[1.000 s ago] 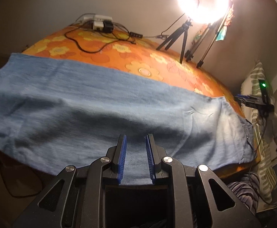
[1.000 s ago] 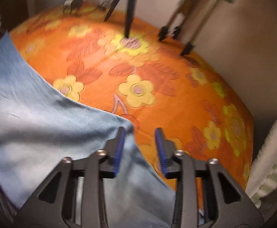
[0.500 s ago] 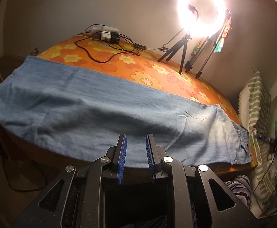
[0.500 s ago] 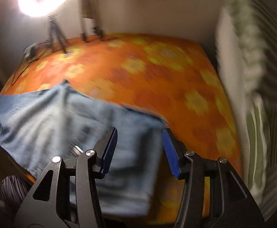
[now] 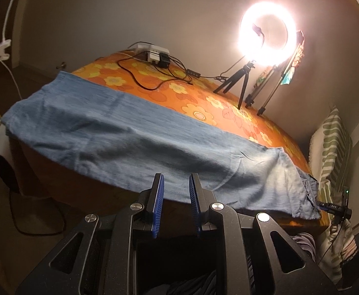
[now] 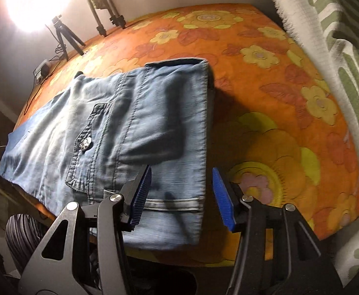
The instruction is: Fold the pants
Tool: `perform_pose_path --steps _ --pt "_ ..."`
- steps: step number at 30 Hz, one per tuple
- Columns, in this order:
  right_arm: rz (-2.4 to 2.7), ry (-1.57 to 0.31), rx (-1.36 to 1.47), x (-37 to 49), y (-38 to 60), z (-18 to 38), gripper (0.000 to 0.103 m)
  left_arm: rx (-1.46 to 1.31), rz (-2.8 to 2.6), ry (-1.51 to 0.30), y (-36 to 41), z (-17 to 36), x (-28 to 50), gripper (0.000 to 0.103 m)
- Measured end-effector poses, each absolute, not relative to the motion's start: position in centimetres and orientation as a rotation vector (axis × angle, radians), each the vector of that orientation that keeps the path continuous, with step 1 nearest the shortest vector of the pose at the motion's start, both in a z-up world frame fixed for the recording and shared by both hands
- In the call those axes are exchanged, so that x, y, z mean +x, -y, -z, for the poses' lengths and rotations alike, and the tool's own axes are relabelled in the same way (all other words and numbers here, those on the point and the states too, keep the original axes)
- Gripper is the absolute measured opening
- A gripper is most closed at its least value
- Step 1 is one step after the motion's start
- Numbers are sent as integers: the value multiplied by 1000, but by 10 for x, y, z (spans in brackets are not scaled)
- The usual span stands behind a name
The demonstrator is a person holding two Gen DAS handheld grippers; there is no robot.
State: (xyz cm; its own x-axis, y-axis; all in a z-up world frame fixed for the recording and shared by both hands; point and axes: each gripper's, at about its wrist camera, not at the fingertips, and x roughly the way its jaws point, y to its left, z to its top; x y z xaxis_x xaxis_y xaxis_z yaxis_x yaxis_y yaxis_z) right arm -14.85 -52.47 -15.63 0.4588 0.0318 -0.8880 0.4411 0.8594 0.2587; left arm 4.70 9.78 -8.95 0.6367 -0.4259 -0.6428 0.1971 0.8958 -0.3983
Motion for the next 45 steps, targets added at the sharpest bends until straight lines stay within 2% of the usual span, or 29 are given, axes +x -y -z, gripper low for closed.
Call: perform_pose_path --steps 3,4,5,6,7,12,15,17,19,20,26,29,38,39,40,42,45 --pt "259 -1074 513 -146 522 160 53 -315 349 -799 -103 88 42 19" --pt "263 -1072 522 -145 521 162 50 -319 347 -798 -105 87 40 19" --pt "269 -1061 524 -145 520 161 42 -323 344 -797 -107 87 40 19" --pt "275 -1062 521 -144 518 161 23 -326 342 -796 -108 87 39 19" --pt "304 -1062 499 -143 516 159 14 -329 340 -796 -109 87 39 19" --pt "435 -994 363 -152 504 119 5 -320 339 -802 -109 88 37 19" --pt "346 -1071 306 -143 499 116 7 -319 339 -805 -108 89 38 19" --pt "329 -1058 289 -142 501 111 22 -320 337 -812 -107 91 39 19" --pt "343 -996 322 -142 515 103 49 -315 334 -822 -104 92 41 19" --pt "339 -956 366 -139 525 101 52 -310 333 -827 -102 93 41 19" --pt "340 -895 502 -97 582 125 56 -261 327 -830 -91 83 41 19" --pt "305 -902 532 -82 597 146 67 -241 323 -828 -86 79 40 19" --pt "215 -895 628 -68 601 183 67 -217 328 -850 -70 83 50 19" --pt "204 -896 635 -67 600 184 61 -219 330 -851 -69 84 52 19" --pt "181 -897 651 -65 599 184 45 -220 330 -851 -67 85 54 19" --pt "147 -890 683 -66 593 179 21 -221 332 -855 -64 88 58 19" --pt "208 -857 566 -71 575 150 18 -212 342 -861 -59 91 62 19"
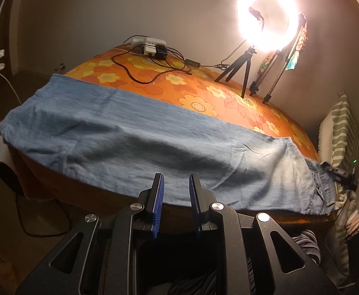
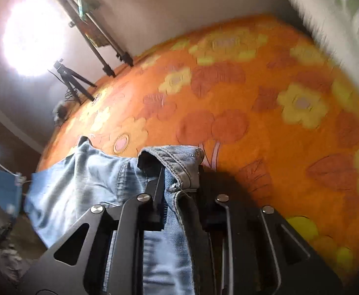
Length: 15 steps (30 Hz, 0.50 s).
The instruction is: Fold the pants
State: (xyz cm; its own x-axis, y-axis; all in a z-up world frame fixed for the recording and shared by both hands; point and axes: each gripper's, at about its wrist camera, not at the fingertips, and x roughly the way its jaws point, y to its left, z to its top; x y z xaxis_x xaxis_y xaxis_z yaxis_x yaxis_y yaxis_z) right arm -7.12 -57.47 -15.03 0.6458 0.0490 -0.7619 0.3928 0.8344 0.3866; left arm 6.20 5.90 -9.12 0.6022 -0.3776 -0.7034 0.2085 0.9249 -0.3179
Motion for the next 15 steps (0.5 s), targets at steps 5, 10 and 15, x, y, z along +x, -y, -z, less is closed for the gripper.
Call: perform_pose_path --steps 5,10,15 --pt "378 -890 345 -69 558 117 14 -181 349 -859 -53 95 68 19" --pt "436 -1003 304 -49 560 149 14 -185 336 -861 -59 100 73 19" --pt "485 -1061 175 -40 552 150 34 -197 296 -843 -81 101 72 19"
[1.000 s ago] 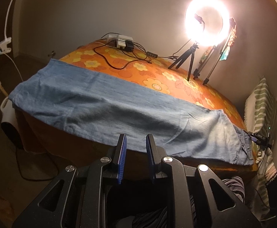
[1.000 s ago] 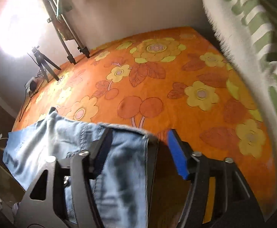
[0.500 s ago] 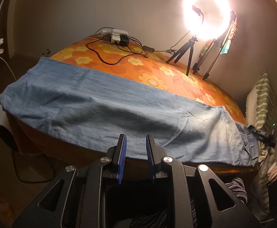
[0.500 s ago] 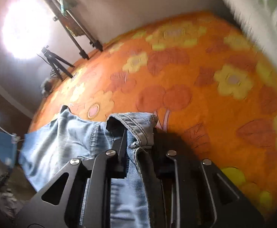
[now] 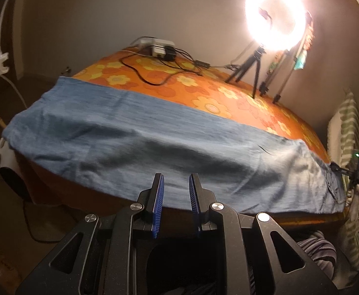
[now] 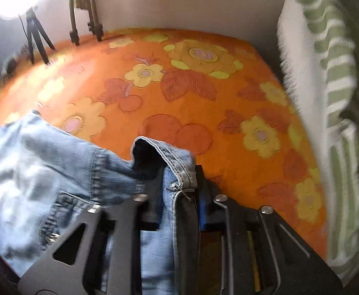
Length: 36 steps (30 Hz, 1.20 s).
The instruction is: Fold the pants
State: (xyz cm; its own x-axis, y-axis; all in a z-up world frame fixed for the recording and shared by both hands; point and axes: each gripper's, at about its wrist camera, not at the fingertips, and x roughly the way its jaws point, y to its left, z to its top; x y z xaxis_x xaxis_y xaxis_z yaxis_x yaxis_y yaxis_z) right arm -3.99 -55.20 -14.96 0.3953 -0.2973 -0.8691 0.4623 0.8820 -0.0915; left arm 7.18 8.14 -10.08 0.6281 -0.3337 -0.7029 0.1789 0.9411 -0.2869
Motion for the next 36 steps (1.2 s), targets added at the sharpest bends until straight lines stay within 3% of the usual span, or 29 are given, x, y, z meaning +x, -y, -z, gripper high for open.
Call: perform_pose_path --steps 5,12,15,25,36 --pt "487 -979 98 -42 536 100 37 -232 238 -832 -117 105 68 19" --pt "215 -910 30 -23 442 50 37 -290 150 -819 -176 110 66 19" --pt "64 -897 -5 -11 388 42 37 -308 125 -812 -198 112 68 41" --pt "-352 -964 -162 3 217 73 37 -489 23 -791 -282 135 106 41" --pt "-514 -1024 -230 29 130 89 37 -630 -37 -797 -335 170 142 41"
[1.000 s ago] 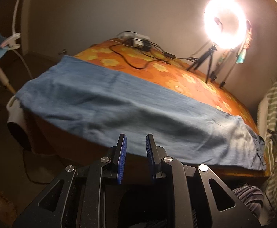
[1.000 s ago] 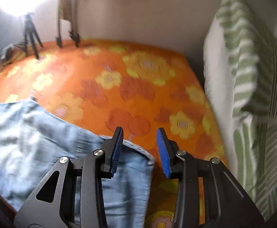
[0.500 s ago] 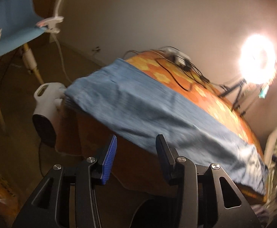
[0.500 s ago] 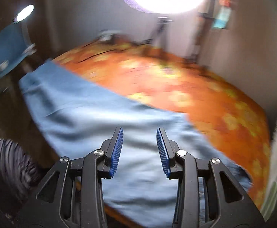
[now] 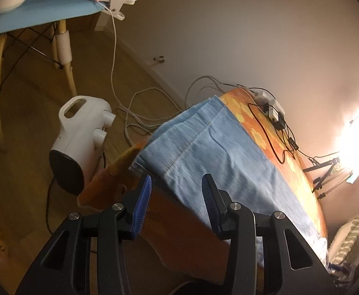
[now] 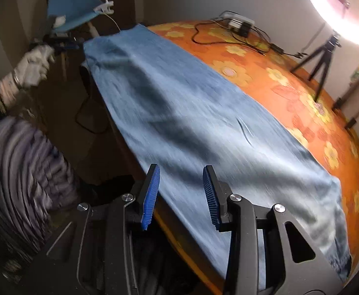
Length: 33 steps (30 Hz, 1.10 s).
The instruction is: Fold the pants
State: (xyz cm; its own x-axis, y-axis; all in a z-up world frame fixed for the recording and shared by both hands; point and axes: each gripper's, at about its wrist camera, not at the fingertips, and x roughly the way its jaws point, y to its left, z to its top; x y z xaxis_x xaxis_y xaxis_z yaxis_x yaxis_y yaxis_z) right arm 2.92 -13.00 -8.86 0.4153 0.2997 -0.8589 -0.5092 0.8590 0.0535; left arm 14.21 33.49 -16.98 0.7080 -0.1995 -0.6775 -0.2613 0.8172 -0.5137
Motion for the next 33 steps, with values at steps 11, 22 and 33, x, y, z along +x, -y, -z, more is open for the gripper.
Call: perform_pose_path --steps 11,22,33 --pt "-638 -901 -281 178 8 51 49 -593 -1 -679 -336 171 142 32" --pt "-918 -939 -370 207 -129 93 49 -556 84 -680 -337 169 153 5" --pt "-977 -974 -615 111 -134 140 53 -585 100 -673 -333 151 165 4"
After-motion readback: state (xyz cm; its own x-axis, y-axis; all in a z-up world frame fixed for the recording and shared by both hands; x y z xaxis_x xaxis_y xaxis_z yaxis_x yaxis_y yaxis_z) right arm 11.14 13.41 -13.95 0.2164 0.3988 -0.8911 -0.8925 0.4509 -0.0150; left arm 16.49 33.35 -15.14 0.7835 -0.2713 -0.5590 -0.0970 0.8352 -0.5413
